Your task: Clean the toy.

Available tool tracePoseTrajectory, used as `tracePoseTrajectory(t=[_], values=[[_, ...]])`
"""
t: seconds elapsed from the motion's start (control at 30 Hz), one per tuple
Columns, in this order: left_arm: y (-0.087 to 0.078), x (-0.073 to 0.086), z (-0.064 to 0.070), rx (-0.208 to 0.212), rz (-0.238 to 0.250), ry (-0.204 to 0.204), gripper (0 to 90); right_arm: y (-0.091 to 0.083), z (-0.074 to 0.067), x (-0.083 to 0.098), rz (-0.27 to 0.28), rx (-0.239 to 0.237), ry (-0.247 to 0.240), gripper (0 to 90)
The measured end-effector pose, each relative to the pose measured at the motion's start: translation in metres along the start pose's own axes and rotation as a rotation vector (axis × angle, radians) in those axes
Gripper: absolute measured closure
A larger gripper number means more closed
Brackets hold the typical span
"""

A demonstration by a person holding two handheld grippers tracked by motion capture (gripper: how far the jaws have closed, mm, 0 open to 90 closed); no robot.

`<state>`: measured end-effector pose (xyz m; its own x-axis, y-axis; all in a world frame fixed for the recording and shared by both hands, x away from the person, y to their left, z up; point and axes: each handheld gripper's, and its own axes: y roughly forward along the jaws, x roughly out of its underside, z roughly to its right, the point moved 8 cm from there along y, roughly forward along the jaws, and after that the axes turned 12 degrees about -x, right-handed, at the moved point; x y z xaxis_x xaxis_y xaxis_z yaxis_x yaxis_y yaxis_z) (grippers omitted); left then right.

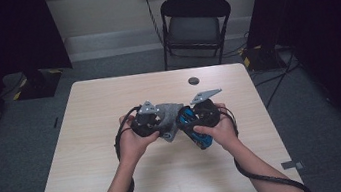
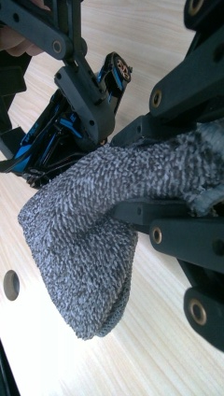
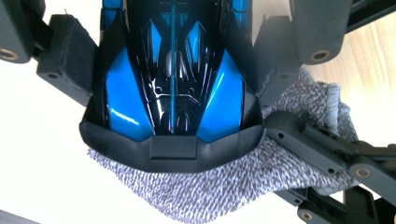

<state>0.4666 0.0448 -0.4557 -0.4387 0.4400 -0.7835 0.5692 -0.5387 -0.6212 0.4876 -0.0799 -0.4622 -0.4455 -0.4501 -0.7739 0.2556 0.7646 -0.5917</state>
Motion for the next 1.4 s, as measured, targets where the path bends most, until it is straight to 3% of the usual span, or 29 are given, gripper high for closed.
tracePoseTrajectory(t=[0.7, 0.9, 1.4], values=[[0.003, 0.004, 0.003, 0.022, 0.003, -0.027, 69.8, -0.001, -0.001, -0.008, 0.020, 0.007, -0.004, 25.8], [0.006, 0.006, 0.008, 0.038, -0.010, -0.017, 69.8, -0.002, -0.002, -0.013, 0.034, 0.010, -0.005, 25.8], [0.006, 0.004, 0.010, 0.033, -0.003, -0.014, 69.7, -0.002, 0.000, -0.018, 0.038, 0.022, 0.001, 25.8]])
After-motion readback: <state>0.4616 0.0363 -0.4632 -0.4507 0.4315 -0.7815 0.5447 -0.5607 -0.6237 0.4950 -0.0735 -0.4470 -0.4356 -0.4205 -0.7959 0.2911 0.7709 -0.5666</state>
